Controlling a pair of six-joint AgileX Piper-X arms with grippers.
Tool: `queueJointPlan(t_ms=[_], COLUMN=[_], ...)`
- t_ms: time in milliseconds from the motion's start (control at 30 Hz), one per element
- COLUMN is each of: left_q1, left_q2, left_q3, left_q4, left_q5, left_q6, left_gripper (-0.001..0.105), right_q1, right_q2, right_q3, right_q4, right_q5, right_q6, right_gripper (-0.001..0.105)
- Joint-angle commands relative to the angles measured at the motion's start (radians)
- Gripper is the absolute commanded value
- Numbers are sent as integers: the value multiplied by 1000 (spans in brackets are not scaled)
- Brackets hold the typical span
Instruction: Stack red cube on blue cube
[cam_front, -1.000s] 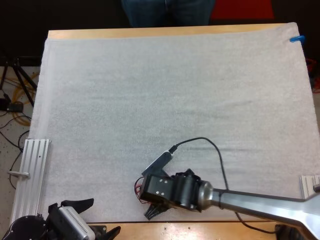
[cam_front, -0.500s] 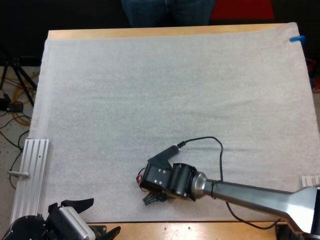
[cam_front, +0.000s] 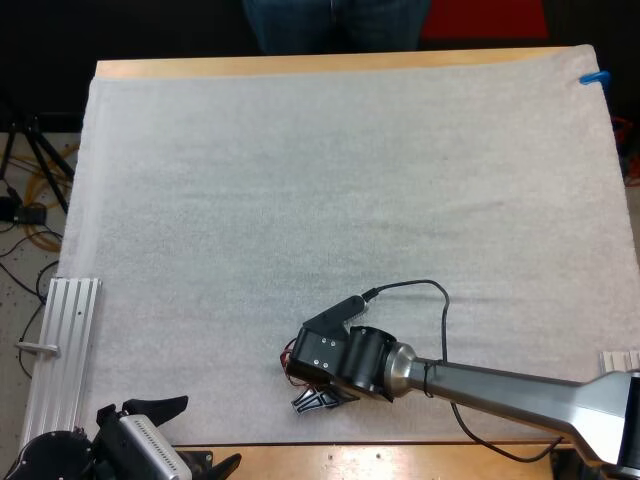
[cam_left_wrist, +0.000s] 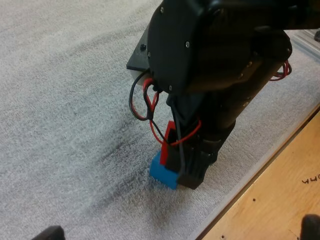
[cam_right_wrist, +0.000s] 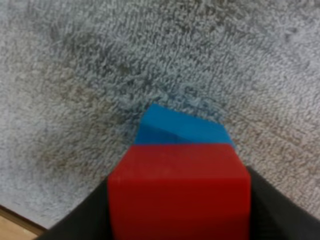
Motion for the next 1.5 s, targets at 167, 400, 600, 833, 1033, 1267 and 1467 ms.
queueJointPlan(t_ms=[167, 400, 600, 833, 1033, 1267, 1467], left_q1=[-5, -5, -5, -5, -5, -5, -5], left_q2=[-4, -4, -4, -4, -4, 46, 185], left_q3=[-6, -6, -6, -6, -3, 9, 9], left_q4=[7, 7, -6, -54, -166, -309, -456], left_q5=[9, 9, 9, 9, 7, -110, -165], left_q6=[6, 14, 14, 14, 14, 9, 14], left_gripper=[87, 87, 87, 87, 87, 87, 87], right_q1=[-6, -6, -6, -9, -74, -281, -522], right_q2=[0, -26, -105, -205, -287, -349, -384], right_q3=[-2, -2, -2, -2, -2, -2, -2], right_q4=[-41, -37, -37, 8, 31, 29, 29], right_q5=[-2, -2, 74, 134, 142, 142, 128], right_q6=[3, 3, 3, -13, -113, -245, -376], right_gripper=[54, 56, 56, 55, 55, 55, 55])
